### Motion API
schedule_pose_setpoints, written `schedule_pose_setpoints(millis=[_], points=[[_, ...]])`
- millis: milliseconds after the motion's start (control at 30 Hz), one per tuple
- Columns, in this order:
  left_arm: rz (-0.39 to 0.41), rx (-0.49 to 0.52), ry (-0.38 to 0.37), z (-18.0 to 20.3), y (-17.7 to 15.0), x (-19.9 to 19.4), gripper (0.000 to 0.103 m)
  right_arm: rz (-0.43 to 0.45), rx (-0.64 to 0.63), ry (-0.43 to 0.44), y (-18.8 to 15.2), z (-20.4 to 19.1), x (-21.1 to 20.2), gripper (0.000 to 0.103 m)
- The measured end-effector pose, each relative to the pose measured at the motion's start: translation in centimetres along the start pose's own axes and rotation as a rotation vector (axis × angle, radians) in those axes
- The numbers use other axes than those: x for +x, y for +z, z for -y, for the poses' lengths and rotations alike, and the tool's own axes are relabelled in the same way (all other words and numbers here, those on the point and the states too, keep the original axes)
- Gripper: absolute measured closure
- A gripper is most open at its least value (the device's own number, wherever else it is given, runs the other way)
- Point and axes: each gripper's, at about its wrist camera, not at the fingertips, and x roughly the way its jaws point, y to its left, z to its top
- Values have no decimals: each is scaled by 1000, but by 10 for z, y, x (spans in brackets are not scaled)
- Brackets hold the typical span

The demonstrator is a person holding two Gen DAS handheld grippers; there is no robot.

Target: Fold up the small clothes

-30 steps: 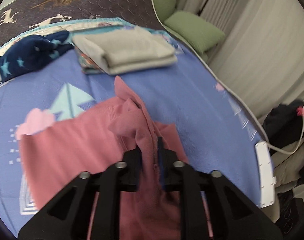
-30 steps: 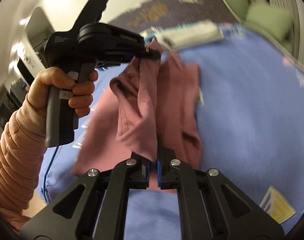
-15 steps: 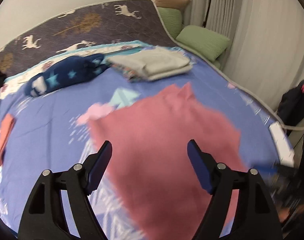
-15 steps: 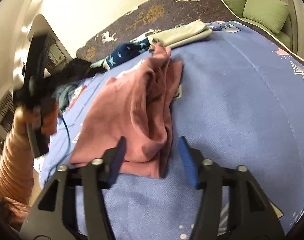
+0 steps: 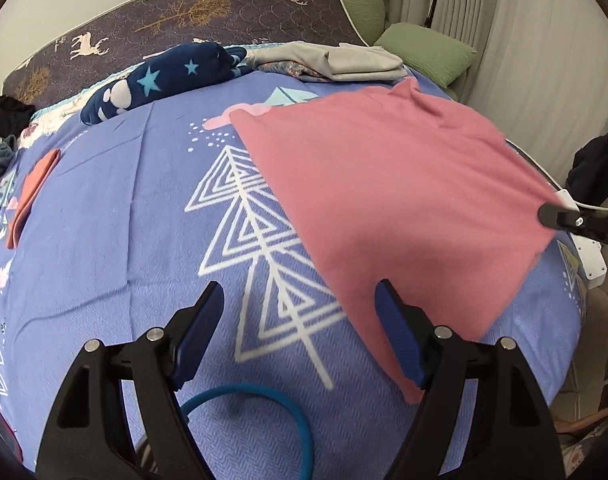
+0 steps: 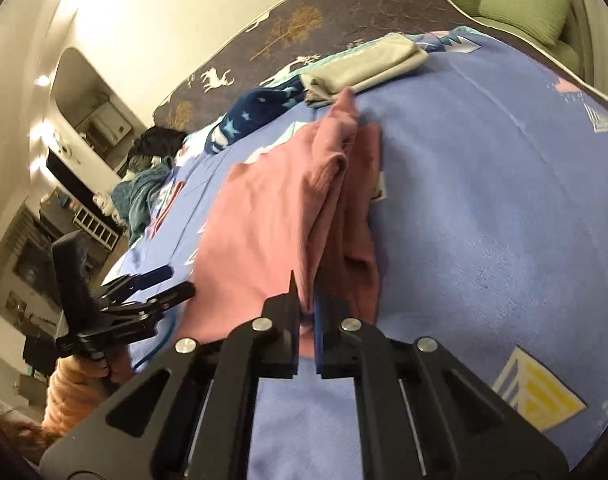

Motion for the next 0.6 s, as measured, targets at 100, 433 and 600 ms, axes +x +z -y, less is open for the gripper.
schedule_pose_setpoints(millis=[100, 433, 600], points=[[-1, 11, -4, 5, -2, 2, 25, -74, 26, -157, -9, 19, 19, 83], [-16, 6, -95, 17, -9, 7, 25, 8, -97, -149, -4, -7, 1, 49], [-40, 6, -120, 11, -15, 8, 27, -72, -136, -192, -9, -2, 17, 49]])
